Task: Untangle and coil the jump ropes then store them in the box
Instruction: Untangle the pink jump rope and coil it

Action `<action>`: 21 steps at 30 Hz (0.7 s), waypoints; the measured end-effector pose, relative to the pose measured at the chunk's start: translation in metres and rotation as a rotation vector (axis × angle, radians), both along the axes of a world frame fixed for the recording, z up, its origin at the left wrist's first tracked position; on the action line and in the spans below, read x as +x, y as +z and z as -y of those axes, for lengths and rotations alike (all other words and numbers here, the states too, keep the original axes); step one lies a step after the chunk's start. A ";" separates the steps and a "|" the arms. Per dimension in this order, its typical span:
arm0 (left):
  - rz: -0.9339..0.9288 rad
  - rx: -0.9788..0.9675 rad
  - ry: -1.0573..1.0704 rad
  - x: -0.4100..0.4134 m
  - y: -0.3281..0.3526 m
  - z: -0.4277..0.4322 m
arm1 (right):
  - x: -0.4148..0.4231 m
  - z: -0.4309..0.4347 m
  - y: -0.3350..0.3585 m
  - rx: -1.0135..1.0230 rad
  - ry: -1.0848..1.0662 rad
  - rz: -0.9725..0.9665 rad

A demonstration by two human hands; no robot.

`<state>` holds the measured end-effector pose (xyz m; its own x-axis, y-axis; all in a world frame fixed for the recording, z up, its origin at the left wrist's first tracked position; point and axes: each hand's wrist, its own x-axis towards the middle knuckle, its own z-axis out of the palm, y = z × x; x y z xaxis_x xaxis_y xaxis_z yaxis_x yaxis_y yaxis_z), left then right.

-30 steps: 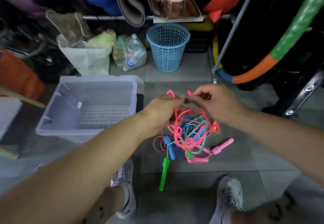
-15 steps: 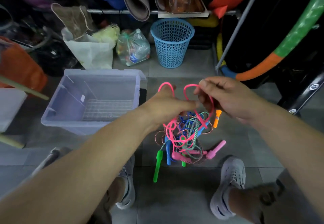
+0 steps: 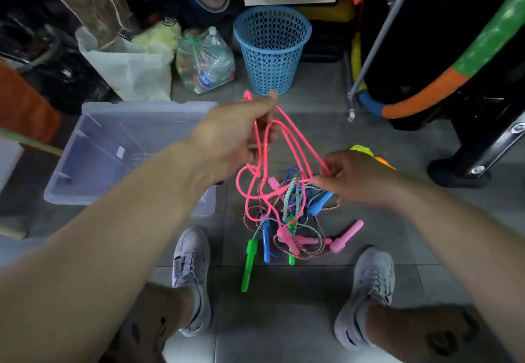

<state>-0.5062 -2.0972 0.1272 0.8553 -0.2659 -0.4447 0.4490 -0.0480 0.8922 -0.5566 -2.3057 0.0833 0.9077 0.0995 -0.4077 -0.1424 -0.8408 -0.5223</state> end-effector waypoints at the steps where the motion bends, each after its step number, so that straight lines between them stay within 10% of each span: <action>1: -0.009 -0.035 -0.007 0.000 0.000 0.001 | -0.003 0.000 -0.001 0.054 -0.046 -0.016; 10: -0.093 -0.222 -0.066 -0.001 -0.001 0.008 | -0.006 -0.016 -0.022 0.479 -0.474 0.026; 17: 0.274 0.443 -0.164 0.002 -0.026 0.006 | 0.004 -0.015 -0.010 0.977 -0.716 -0.103; 21: 0.168 0.494 -0.417 -0.007 -0.041 0.012 | 0.005 -0.014 0.000 1.142 -0.718 -0.131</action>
<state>-0.5137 -2.1096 0.0867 0.7933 -0.3885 -0.4687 0.1613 -0.6082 0.7772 -0.5519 -2.2917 0.0836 0.8632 -0.0381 -0.5035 -0.4649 0.3292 -0.8219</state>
